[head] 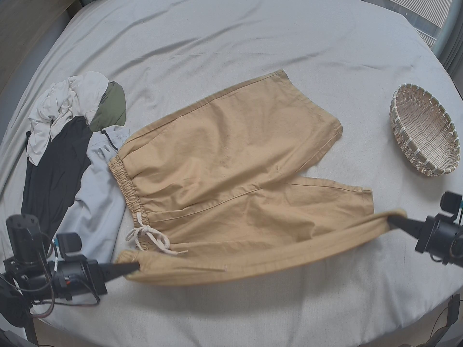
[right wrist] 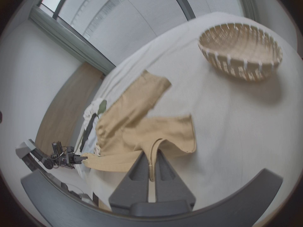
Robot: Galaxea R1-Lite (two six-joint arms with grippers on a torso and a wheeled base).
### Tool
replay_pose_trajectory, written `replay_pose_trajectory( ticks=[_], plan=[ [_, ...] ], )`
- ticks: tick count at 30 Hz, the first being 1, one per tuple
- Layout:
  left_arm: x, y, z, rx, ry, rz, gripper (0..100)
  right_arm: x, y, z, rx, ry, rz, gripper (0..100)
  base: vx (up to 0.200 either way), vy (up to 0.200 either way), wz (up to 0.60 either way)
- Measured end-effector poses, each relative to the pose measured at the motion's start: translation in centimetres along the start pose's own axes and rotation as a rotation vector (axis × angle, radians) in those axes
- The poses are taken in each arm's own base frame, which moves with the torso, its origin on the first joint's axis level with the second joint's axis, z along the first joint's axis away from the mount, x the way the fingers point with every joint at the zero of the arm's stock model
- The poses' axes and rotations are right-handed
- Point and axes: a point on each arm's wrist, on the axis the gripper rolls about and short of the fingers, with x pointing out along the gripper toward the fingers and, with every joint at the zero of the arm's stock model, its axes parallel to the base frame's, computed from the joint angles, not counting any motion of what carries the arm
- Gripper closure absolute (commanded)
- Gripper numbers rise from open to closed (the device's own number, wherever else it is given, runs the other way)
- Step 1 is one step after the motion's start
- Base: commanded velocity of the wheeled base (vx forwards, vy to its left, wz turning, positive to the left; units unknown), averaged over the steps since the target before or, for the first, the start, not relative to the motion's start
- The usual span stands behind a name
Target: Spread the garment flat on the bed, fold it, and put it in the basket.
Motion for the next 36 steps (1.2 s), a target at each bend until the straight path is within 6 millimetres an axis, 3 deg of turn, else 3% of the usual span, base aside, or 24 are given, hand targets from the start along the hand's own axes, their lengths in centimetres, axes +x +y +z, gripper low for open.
replay_pose_trajectory(
  ticks=[6, 18, 29, 36],
  plan=[
    [-0.5, -2.3, 4.0, 0.037, -0.194, -0.044, 100, 0.7, 1.8, 4.6, -0.035, -0.139, 0.058, 100, 0.0, 0.0, 0.0],
    [-1.2, -4.2, 7.1, 0.049, -0.336, -0.075, 100, 4.5, 3.9, 11.4, -0.078, -0.295, 0.13, 100, 0.0, 0.0, 0.0],
    [-1.0, -4.3, 8.0, 0.004, -0.388, -0.038, 100, 9.1, 4.0, 14.5, -0.087, -0.33, 0.143, 100, 0.0, 0.0, 0.0],
    [-0.1, -3.7, 8.4, -0.008, -0.387, -0.015, 100, 12.0, 3.4, 15.1, -0.084, -0.32, 0.131, 100, 0.0, 0.0, 0.0]
  ],
)
